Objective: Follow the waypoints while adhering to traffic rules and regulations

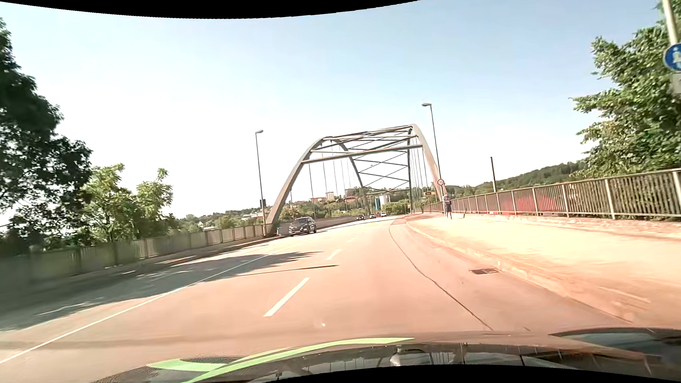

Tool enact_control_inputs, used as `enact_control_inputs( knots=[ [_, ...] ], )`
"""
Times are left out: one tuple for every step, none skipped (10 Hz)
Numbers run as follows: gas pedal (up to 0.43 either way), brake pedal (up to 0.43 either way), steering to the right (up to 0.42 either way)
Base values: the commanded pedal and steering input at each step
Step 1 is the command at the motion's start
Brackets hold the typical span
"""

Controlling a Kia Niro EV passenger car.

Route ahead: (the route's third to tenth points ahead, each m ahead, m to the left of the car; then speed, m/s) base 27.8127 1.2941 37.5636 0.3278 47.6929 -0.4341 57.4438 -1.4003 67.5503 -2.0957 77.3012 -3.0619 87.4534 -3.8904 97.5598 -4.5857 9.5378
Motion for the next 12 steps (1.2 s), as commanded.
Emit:
enact_control_inputs(
  knots=[
    [0.197,0.000,0.008],
    [0.177,0.000,0.009],
    [0.177,0.000,0.012],
    [0.177,0.000,0.014],
    [0.177,0.000,0.016],
    [0.177,0.000,0.020],
    [0.177,0.000,0.023],
    [0.177,0.000,0.023],
    [0.177,0.000,0.020],
    [0.177,0.000,0.019],
    [0.177,0.000,0.019],
    [0.177,0.000,0.019]
  ],
)
